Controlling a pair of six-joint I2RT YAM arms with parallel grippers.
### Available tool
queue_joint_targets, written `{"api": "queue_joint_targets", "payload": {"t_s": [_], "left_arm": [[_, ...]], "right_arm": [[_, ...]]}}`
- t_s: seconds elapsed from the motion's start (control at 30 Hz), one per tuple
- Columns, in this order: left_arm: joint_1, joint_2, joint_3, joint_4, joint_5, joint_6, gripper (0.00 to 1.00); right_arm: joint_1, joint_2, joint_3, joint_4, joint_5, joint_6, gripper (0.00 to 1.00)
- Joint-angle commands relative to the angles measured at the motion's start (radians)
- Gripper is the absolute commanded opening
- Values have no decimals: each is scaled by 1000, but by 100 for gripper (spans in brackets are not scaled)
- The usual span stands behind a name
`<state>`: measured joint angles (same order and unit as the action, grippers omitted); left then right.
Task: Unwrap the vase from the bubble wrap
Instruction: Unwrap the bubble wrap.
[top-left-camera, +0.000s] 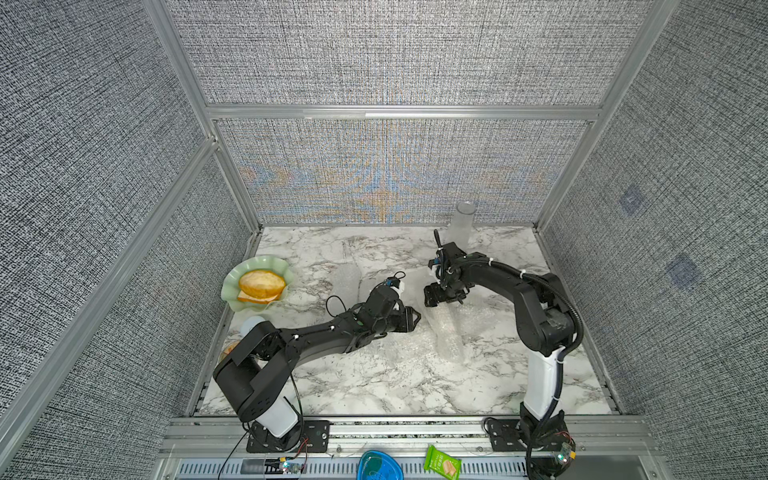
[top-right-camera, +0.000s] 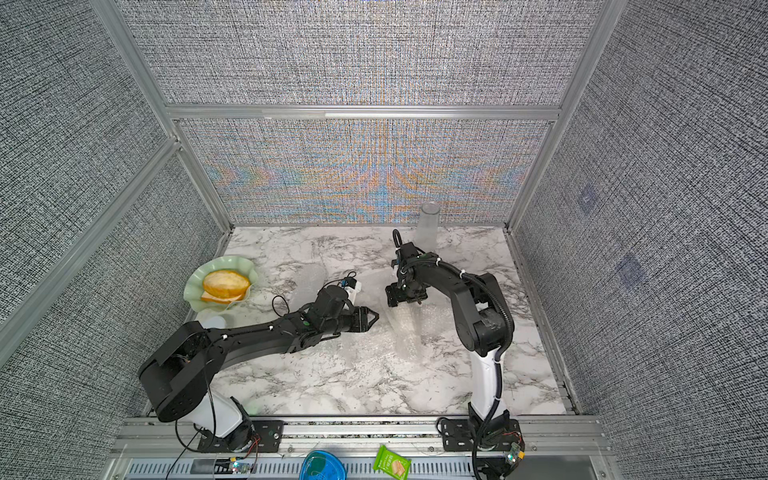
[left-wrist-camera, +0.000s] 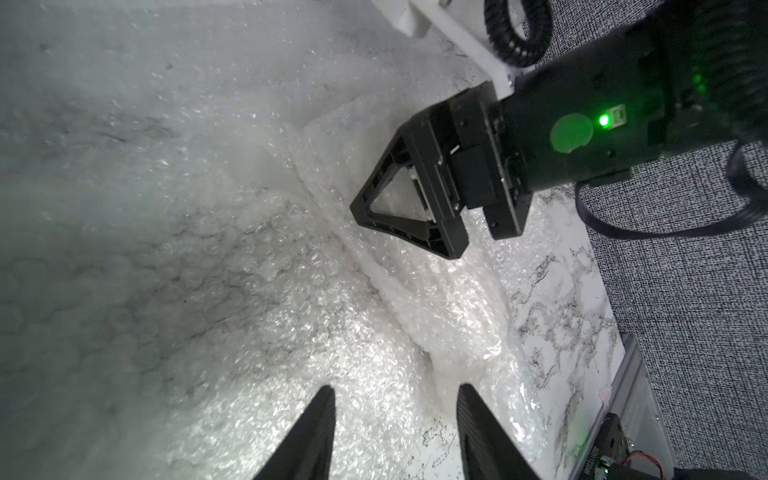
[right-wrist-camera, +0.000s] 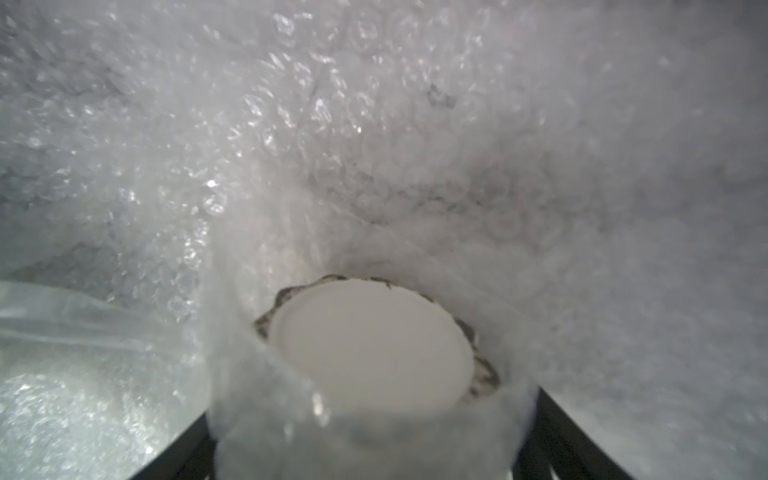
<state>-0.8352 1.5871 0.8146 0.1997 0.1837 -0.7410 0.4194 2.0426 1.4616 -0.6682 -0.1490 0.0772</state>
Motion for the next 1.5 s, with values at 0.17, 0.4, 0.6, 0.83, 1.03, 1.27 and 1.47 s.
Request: {"api": "queue_joint_targets", "payload": {"t_s": [0.17, 0.4, 0.6, 0.83, 1.03, 1.27, 1.47], "left_arm": [[0, -27, -3, 4, -1, 12, 49], [0, -55, -21, -2, -21, 33, 50], [1, -58, -33, 2, -17, 57, 49], [1, -62, -52, 42, 24, 129, 49], [-4, -79, -75, 98, 56, 207, 49], [-28, -48, -66, 162, 68, 299, 50], [-74, -32, -70, 235, 3, 395, 50]], "right_arm": [[64, 8, 35, -113, 200, 152, 49], [96, -77, 93, -228, 294, 266, 35], [104, -132, 85, -248, 301, 356, 35], [104, -95, 67, -266, 328, 534, 34], [105, -67, 58, -279, 340, 685, 35], [105, -34, 80, -312, 363, 838, 35], [104, -16, 75, -293, 333, 894, 36]]}}
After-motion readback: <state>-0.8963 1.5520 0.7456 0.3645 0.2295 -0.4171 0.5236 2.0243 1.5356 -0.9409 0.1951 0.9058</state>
